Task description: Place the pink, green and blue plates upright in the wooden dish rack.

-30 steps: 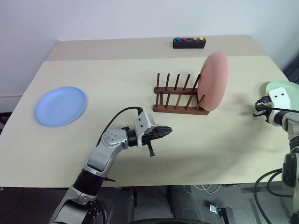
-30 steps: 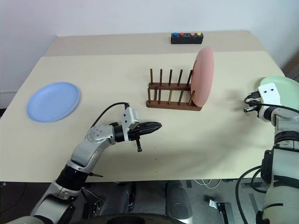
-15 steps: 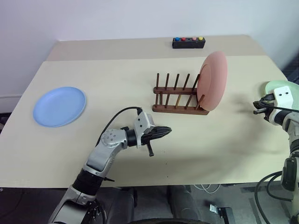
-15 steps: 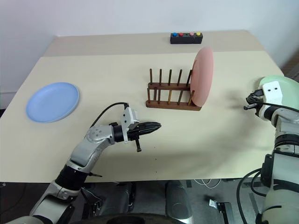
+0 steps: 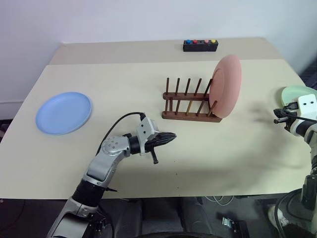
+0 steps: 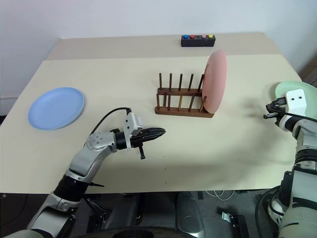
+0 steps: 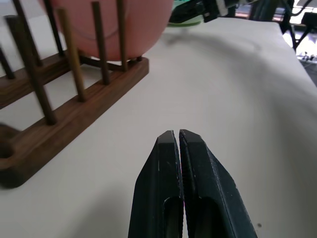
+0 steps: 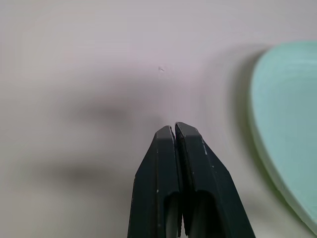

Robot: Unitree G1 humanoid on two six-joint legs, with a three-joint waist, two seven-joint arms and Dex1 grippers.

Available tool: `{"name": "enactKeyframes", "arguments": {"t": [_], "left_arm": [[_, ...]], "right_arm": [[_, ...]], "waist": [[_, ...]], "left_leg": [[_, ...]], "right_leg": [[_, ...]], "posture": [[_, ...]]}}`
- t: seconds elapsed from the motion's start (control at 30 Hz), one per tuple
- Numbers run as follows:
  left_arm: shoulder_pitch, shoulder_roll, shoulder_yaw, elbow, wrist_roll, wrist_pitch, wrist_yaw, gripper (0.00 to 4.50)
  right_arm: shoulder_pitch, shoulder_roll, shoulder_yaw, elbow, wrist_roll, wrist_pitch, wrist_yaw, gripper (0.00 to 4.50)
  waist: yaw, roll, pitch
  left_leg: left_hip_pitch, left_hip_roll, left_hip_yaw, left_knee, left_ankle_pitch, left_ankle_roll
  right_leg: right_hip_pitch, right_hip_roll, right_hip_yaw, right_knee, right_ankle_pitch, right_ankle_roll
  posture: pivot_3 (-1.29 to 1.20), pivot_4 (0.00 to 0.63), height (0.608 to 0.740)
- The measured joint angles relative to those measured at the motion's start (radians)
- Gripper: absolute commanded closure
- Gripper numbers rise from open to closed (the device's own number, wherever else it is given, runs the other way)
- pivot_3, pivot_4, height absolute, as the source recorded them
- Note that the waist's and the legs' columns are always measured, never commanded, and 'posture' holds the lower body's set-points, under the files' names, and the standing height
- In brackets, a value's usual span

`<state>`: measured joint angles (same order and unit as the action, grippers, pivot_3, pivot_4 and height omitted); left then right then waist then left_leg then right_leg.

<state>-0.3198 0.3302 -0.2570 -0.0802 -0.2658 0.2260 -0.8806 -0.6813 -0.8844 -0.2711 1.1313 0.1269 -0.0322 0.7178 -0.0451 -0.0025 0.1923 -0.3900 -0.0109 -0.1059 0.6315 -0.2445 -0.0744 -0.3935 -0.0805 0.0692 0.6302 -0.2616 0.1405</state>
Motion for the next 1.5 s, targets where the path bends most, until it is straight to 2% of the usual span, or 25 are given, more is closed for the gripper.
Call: {"name": "enactKeyframes", "arguments": {"t": [0.53,0.63,0.87,0.9,1.23,1.47,1.5], "left_arm": [[0.012,0.02,0.017,0.0,-0.001,0.0,0.007,4.41],[0.012,0.02,0.017,0.0,-0.001,0.0,0.008,4.41],[0.012,0.019,0.017,0.0,-0.001,0.0,0.011,4.41],[0.012,0.018,0.017,0.0,-0.001,0.0,0.011,4.41],[0.013,0.015,0.016,-0.001,-0.001,0.001,0.01,4.41],[0.014,0.014,0.015,-0.001,-0.001,0.001,0.01,4.41],[0.014,0.014,0.015,-0.001,-0.001,0.001,0.01,4.41]], "right_arm": [[0.01,0.012,0.001,-0.06,0.007,0.008,0.016,4.45],[0.022,0.017,0.001,-0.091,0.016,0.018,0.053,3.62],[0.059,0.02,-0.001,-0.153,0.036,0.046,0.074,0.23],[0.062,0.02,-0.002,-0.163,0.039,0.047,0.074,0.1],[0.095,0.014,-0.009,-0.203,0.04,0.057,0.017,0.1],[0.091,0.006,0.012,-0.173,0.014,0.171,-0.004,0.1],[0.093,0.006,0.014,-0.176,0.014,0.175,-0.001,0.33]], "waist": [[0.0,0.0,0.0],[0.0,0.0,0.0],[0.001,0.0,0.0],[0.001,0.0,0.0],[0.001,0.0,0.0],[0.001,0.0,0.0],[0.001,0.0,0.0]], "left_leg": [[0.0,0.0,0.0,0.0,0.0,0.0],[0.0,0.0,0.0,0.0,0.0,0.0],[0.0,0.0,0.0,0.0,0.0,0.0],[0.0,0.0,0.0,0.0,0.0,0.0],[0.0,0.0,0.0,0.0,0.0,0.0],[0.0,0.0,0.0,0.0,0.0,0.0],[0.0,0.0,0.0,0.0,0.0,0.0]], "right_leg": [[0.0,0.0,0.0,0.0,0.0,0.0],[0.0,0.0,0.0,0.0,0.0,0.0],[0.0,0.0,0.0,0.0,0.0,0.0],[0.0,0.0,0.0,0.0,0.0,0.0],[0.0,0.0,0.0,0.0,0.0,0.0],[0.0,0.0,0.0,0.0,0.0,0.0],[0.0,0.0,0.0,0.0,0.0,0.0]], "posture": [[0.0,0.15,0.734],[0.0,0.15,0.734],[0.0,0.15,0.734],[0.0,0.15,0.734],[0.0,0.15,0.734],[0.0,0.15,0.734],[0.0,0.15,0.734]]}}
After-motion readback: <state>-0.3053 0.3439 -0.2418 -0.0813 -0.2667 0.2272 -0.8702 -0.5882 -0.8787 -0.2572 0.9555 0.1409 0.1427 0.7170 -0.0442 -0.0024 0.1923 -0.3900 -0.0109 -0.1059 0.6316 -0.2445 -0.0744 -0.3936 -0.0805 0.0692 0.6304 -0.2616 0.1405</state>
